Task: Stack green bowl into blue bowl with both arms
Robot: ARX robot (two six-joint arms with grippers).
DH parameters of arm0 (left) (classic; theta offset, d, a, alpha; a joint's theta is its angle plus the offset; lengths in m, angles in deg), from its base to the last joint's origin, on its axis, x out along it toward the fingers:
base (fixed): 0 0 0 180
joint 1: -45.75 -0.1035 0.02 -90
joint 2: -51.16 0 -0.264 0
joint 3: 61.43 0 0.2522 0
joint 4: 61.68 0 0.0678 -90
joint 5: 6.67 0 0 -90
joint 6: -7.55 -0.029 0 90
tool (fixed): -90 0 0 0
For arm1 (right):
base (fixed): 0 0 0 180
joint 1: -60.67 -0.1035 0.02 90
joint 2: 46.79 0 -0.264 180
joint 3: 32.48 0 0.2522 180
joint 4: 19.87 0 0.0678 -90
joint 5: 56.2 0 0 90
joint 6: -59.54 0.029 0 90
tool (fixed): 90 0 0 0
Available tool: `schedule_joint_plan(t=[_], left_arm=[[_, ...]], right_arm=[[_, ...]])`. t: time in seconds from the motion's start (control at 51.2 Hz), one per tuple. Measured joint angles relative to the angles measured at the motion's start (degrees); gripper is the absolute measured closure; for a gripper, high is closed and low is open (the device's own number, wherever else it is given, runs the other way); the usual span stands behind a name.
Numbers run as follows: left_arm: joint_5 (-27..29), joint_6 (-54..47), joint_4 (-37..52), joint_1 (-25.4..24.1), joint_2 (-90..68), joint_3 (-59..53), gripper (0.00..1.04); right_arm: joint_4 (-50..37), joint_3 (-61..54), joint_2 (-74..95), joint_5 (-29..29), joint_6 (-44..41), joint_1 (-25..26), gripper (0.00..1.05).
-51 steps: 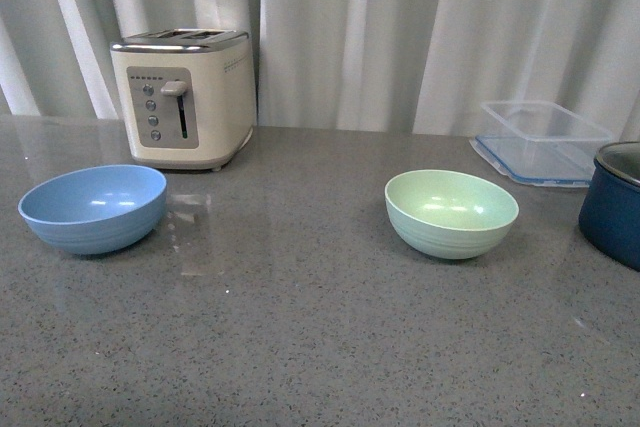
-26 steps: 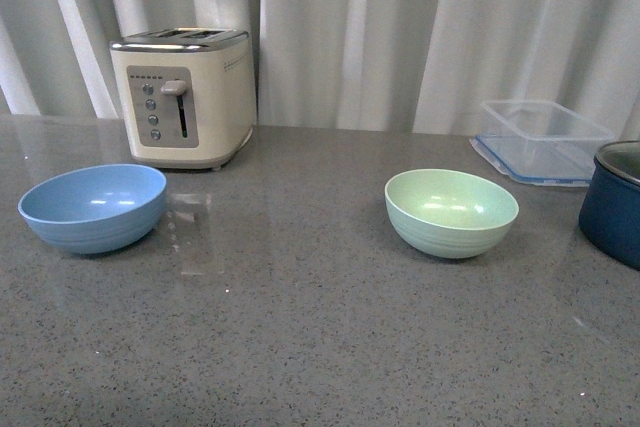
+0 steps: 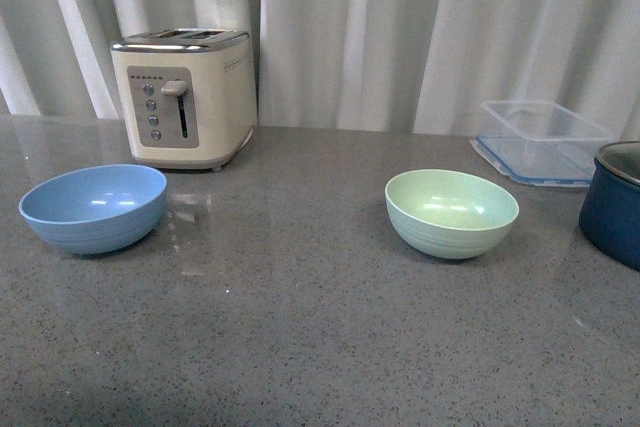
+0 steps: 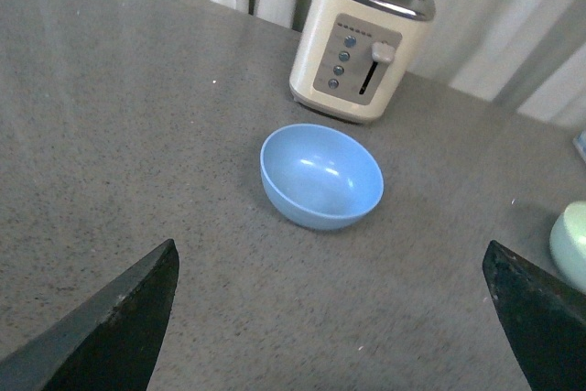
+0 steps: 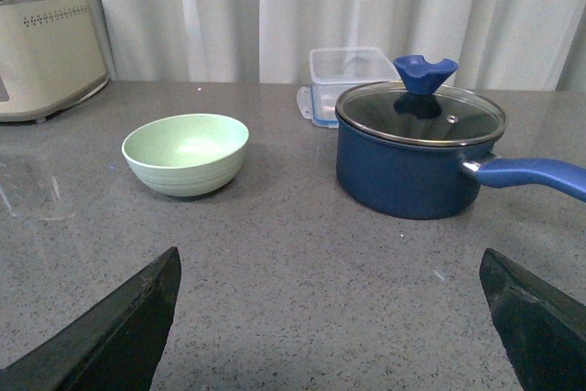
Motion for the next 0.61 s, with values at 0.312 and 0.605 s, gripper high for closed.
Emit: schedule_joint_plan(t=[0.312, 0.605], left_arm=[[-1.2, 9.7, -4.0, -0.6, -29.3, 19.3, 0.07], [3.9, 11.3, -8.0, 2.9, -50.1, 32.1, 0.07]], right_arm=[[0.0, 0.0, 0.0, 0.0, 0.0, 0.0, 0.10], [0.0, 0.0, 0.0, 0.0, 0.0, 0.0, 0.10]])
